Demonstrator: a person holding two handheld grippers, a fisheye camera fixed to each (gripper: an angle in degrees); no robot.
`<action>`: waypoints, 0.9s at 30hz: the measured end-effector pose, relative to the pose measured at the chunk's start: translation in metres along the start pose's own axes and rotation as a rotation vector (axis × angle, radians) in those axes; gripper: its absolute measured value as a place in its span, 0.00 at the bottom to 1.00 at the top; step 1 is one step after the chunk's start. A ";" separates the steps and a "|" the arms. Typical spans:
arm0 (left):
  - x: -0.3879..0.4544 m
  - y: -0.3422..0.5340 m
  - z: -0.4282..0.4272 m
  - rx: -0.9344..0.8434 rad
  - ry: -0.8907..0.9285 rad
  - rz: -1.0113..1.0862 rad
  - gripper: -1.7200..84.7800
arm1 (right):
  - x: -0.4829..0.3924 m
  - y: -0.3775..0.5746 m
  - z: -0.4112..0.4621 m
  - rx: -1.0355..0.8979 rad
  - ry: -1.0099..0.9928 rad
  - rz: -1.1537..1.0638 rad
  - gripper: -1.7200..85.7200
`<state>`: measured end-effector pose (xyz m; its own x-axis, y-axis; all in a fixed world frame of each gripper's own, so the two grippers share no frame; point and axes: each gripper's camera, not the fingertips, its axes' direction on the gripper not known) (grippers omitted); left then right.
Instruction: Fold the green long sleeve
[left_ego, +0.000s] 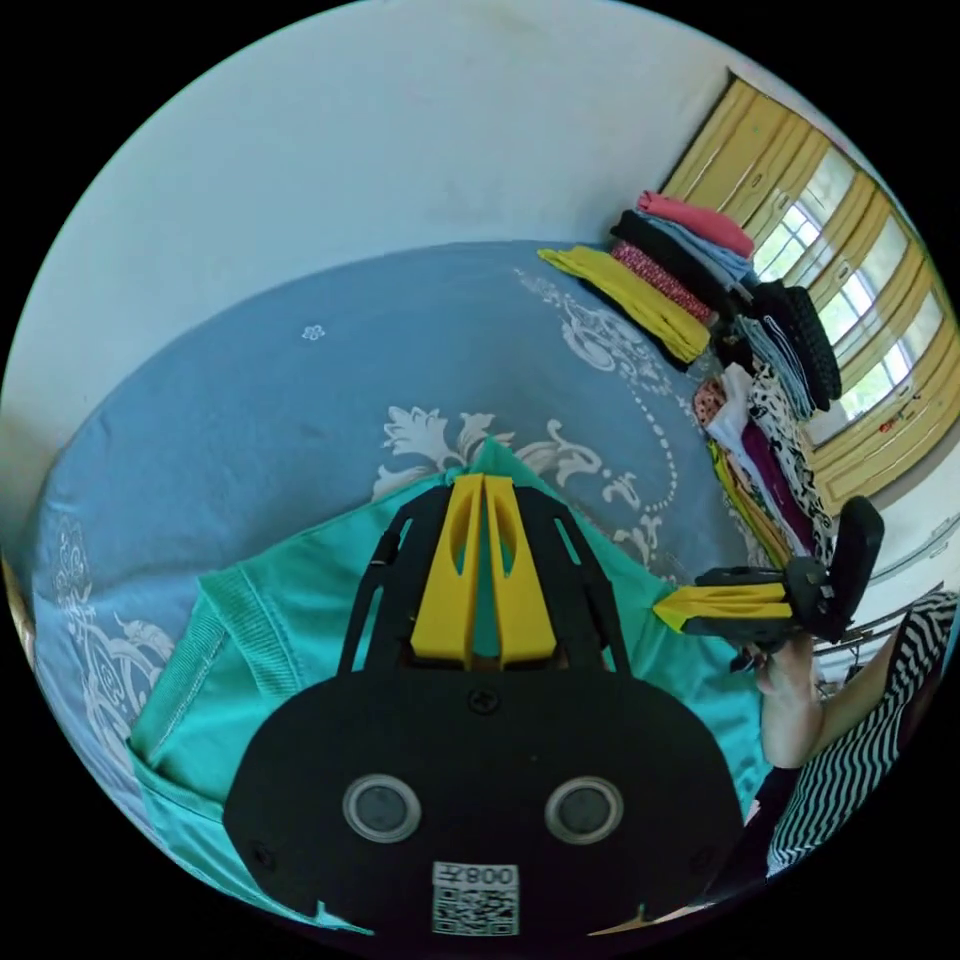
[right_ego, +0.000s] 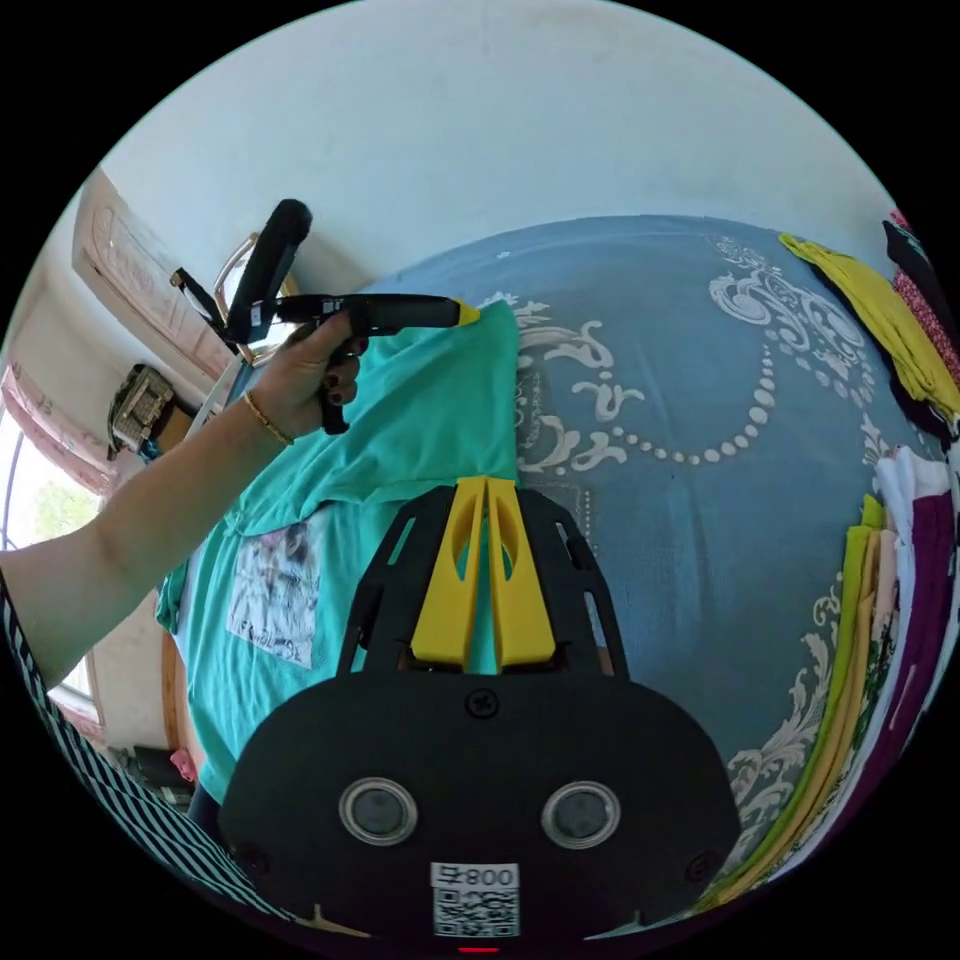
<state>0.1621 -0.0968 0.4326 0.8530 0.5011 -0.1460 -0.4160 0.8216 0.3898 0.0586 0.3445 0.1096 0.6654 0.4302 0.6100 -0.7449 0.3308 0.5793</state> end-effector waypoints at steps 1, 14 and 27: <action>0.004 -0.001 -0.003 0.003 0.007 0.011 0.02 | -0.002 0.000 -0.001 0.010 0.013 0.003 0.02; 0.032 0.008 -0.091 -0.015 0.008 -0.057 0.02 | -0.018 -0.003 0.013 -0.017 0.001 0.021 0.02; 0.045 0.228 -0.307 -0.062 -0.111 -0.557 0.02 | -0.082 -0.017 0.044 -0.044 0.160 -0.113 0.02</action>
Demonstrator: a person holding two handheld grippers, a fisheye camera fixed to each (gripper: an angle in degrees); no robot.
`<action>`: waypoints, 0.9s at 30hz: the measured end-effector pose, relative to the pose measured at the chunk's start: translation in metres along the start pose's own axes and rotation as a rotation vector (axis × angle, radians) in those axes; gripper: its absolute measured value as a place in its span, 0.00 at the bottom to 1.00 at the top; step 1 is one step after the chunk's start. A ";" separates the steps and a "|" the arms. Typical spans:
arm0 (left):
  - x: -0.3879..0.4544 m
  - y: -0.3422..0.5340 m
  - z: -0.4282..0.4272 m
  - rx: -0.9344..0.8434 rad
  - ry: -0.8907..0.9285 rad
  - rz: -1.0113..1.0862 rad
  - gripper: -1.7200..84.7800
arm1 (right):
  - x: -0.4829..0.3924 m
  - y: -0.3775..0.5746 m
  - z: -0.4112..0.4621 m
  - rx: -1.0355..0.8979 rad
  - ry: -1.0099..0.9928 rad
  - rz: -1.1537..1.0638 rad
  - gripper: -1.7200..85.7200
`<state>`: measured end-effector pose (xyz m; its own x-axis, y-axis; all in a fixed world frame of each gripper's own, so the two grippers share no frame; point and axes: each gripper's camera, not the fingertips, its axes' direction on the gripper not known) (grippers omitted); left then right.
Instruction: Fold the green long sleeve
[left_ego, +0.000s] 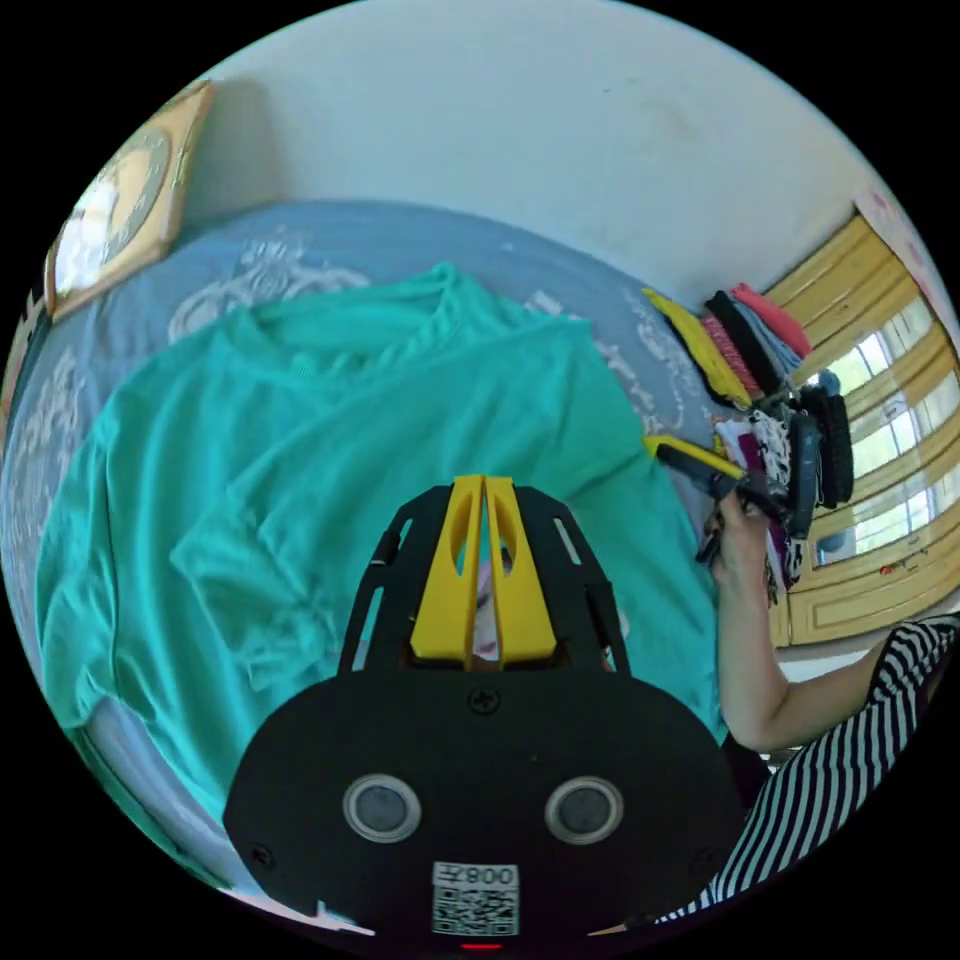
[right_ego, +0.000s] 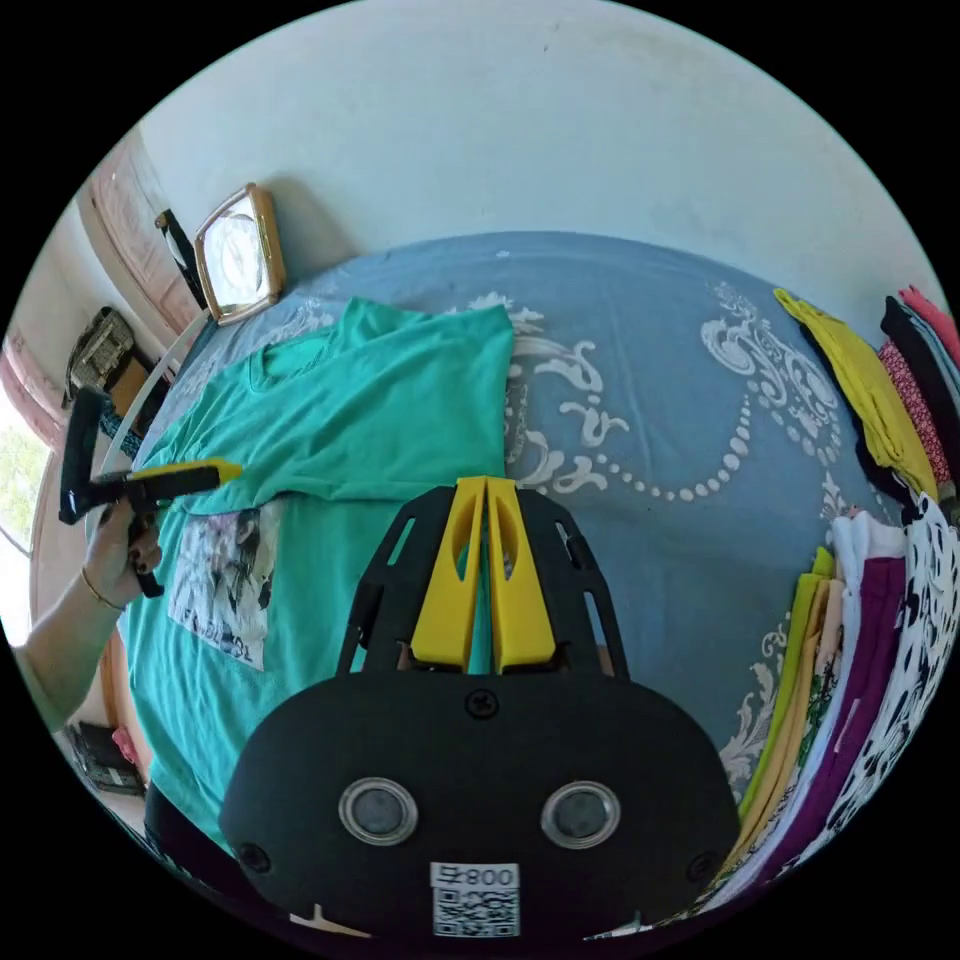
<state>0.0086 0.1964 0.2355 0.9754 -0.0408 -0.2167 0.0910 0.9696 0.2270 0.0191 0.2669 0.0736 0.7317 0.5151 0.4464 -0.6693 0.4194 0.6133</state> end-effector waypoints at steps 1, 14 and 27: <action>-0.005 0.007 -0.009 0.025 0.030 -0.010 0.02 | -0.003 -0.005 0.005 -0.031 -0.010 0.000 0.02; -0.081 0.128 -0.200 0.177 0.100 -0.352 0.03 | -0.197 -0.040 0.075 -0.228 -0.029 -0.369 0.02; -0.127 0.414 -0.468 0.549 -0.190 -0.906 0.12 | -0.326 -0.036 0.081 -0.243 -0.315 -0.554 0.02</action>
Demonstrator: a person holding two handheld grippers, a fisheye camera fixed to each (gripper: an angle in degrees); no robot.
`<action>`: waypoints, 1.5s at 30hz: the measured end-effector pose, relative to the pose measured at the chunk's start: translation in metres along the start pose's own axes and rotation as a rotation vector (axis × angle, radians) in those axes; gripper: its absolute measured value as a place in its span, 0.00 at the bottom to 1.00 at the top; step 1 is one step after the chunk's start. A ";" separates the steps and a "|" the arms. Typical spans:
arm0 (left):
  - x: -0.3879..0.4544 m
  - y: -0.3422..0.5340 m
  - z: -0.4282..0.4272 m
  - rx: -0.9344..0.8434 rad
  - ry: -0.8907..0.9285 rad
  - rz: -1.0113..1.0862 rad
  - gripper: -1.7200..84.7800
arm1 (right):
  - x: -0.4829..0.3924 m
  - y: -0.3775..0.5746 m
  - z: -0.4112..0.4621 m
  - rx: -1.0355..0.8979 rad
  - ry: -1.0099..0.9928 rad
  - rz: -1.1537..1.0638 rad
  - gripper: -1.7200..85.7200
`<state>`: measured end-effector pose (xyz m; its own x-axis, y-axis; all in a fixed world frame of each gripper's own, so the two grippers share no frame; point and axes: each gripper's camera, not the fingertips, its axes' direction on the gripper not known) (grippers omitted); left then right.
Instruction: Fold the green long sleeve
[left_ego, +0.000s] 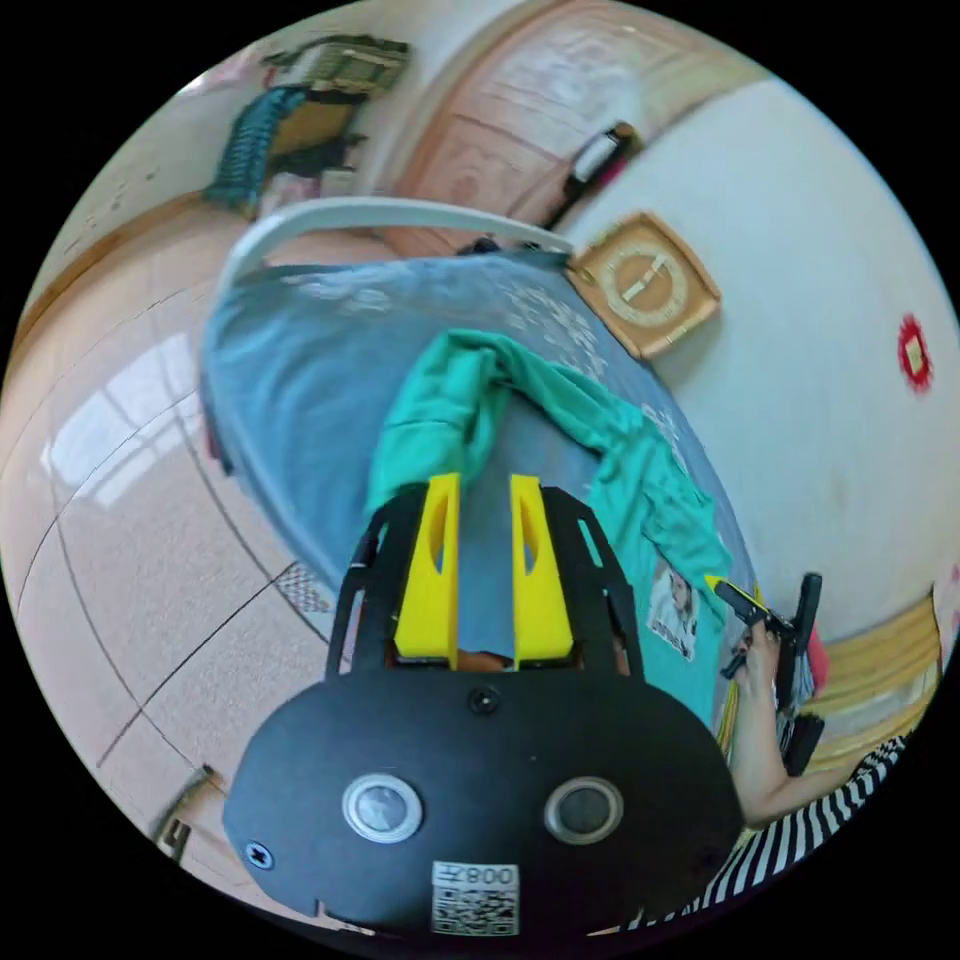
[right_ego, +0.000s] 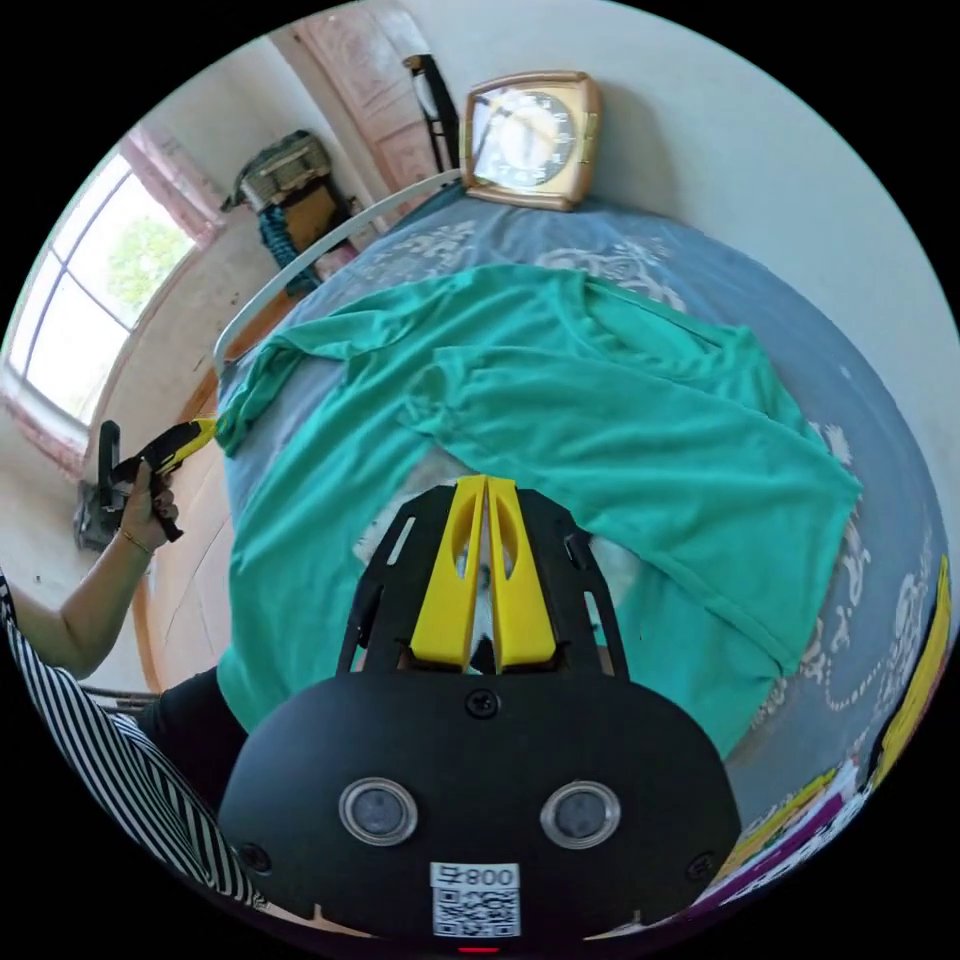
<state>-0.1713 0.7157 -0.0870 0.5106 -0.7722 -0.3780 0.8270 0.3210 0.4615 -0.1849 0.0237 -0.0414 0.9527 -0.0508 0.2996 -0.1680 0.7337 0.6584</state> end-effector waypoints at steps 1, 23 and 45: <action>-0.005 0.001 -0.007 0.001 0.000 -0.015 0.13 | -0.015 -0.013 0.009 -0.010 -0.035 -0.035 0.02; 0.233 0.139 -0.163 -0.018 -0.316 1.079 0.05 | -0.125 -0.127 0.069 -0.168 -0.594 -0.165 0.12; 0.065 0.078 -0.126 -0.383 0.561 0.208 0.13 | 0.012 -0.094 0.137 -0.150 -0.809 0.182 0.02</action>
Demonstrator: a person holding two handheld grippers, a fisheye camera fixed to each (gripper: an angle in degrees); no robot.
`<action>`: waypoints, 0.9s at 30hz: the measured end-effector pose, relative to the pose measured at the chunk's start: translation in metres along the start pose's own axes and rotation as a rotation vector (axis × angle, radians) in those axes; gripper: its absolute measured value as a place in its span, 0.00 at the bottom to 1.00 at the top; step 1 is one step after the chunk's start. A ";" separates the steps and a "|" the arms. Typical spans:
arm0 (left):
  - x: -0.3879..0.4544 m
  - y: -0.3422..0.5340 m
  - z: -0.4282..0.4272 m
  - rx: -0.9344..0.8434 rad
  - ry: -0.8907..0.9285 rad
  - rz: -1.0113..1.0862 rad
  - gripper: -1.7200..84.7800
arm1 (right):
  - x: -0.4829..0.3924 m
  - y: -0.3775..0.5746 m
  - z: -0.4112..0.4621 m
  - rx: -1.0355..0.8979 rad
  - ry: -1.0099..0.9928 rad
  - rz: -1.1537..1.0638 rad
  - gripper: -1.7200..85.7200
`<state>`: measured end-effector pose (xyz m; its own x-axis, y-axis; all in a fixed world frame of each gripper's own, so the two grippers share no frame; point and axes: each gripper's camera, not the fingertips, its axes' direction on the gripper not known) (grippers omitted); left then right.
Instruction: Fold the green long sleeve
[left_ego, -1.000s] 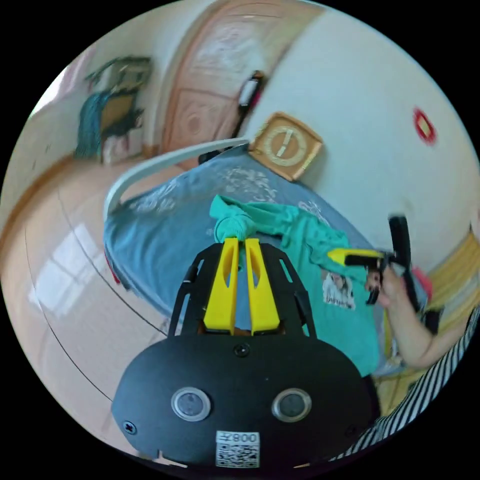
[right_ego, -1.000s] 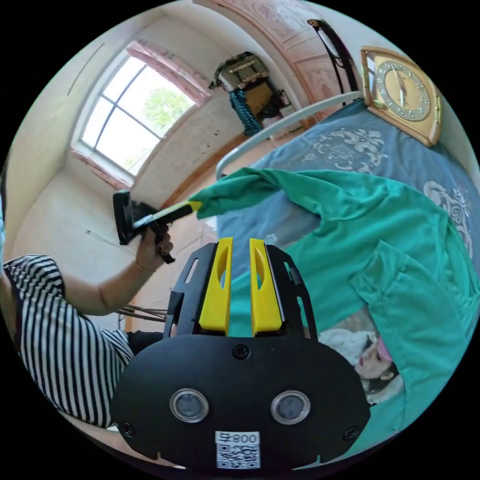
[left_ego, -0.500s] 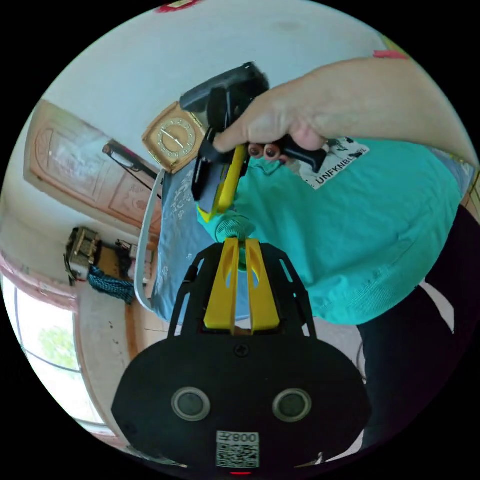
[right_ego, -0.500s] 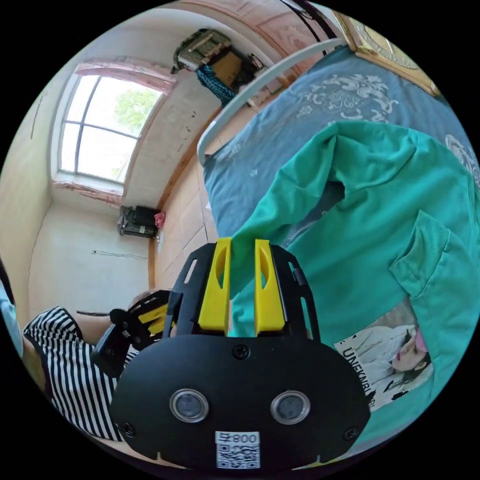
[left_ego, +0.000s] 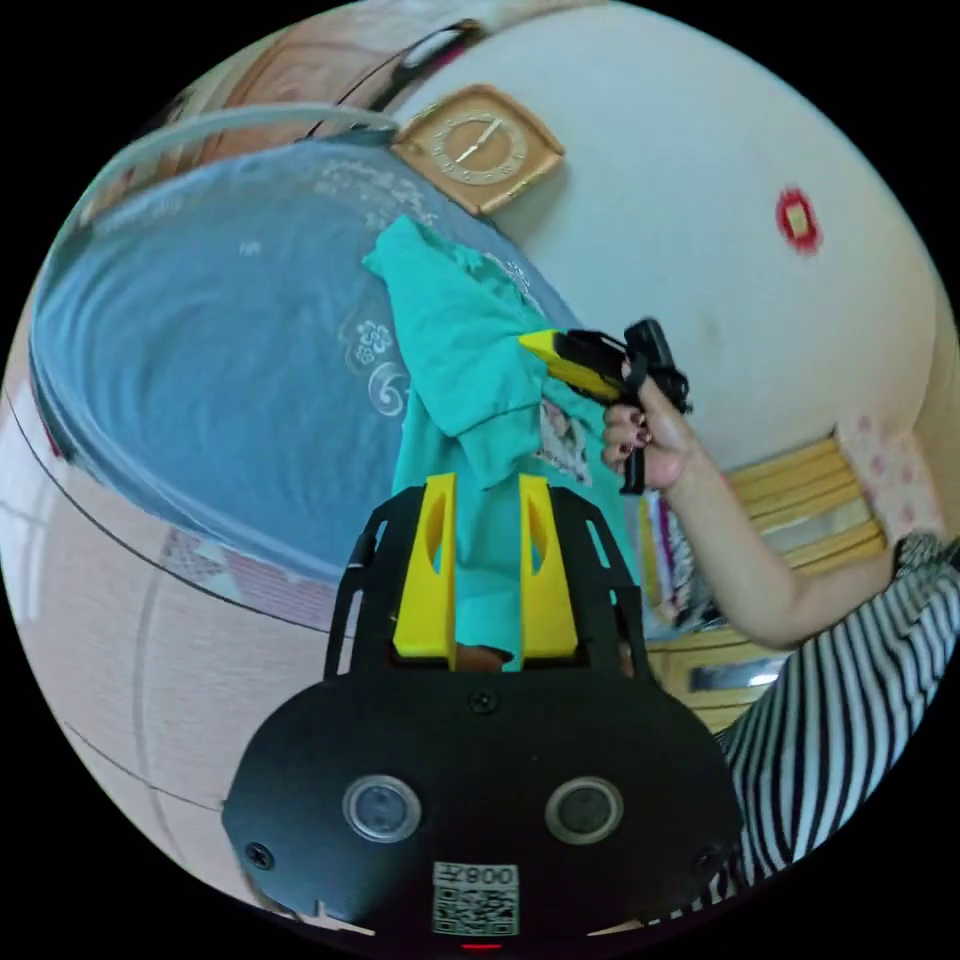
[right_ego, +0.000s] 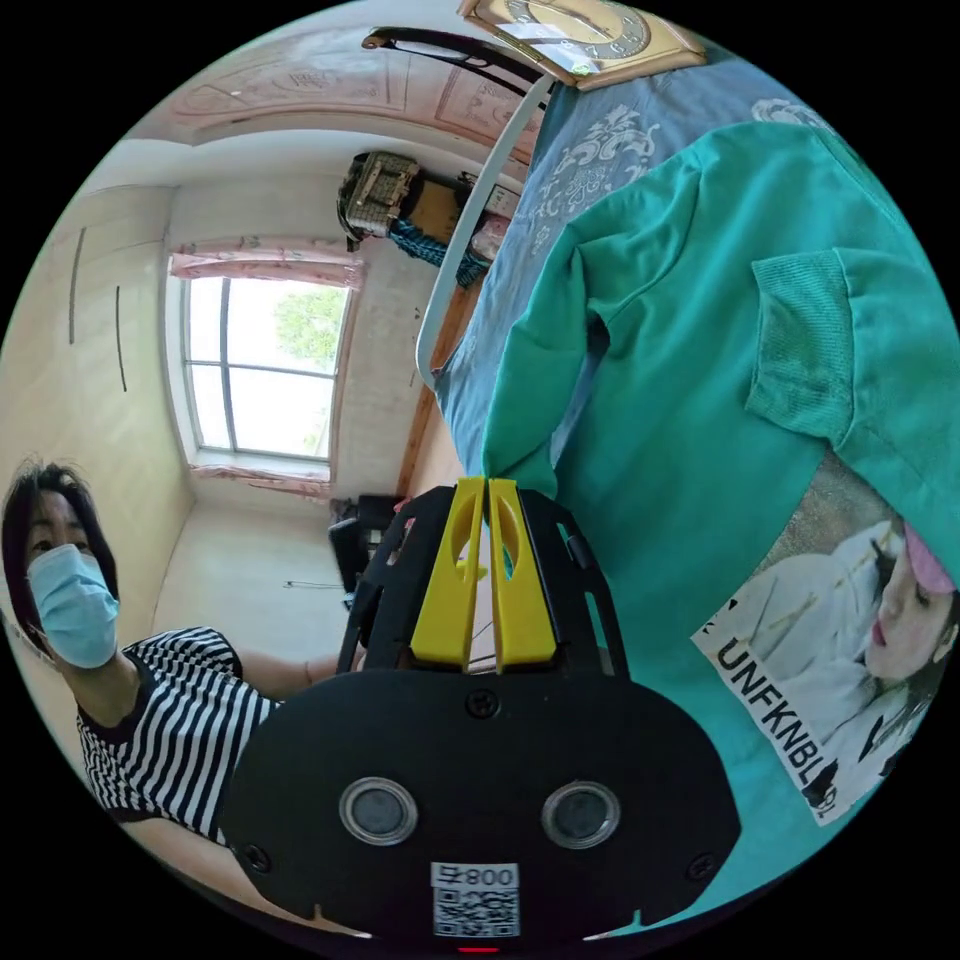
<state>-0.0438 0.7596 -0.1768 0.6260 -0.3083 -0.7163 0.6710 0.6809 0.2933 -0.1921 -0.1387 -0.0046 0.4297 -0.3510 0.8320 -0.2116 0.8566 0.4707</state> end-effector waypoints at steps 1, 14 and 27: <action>-0.009 -0.003 0.002 0.004 0.039 -0.028 0.13 | -0.001 0.000 -0.001 0.000 -0.011 -0.007 0.02; -0.065 -0.054 0.018 0.092 0.493 -0.091 0.05 | -0.020 -0.007 -0.059 0.032 -0.068 -0.111 0.02; 0.046 -0.132 0.151 -0.014 0.529 0.170 0.04 | -0.042 0.000 -0.221 -0.036 0.291 -0.164 0.02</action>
<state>-0.0435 0.5559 -0.1530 0.4378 0.1799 -0.8809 0.5703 0.7019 0.4267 -0.0158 -0.0400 -0.1044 0.6893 -0.3671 0.6246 -0.0901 0.8120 0.5767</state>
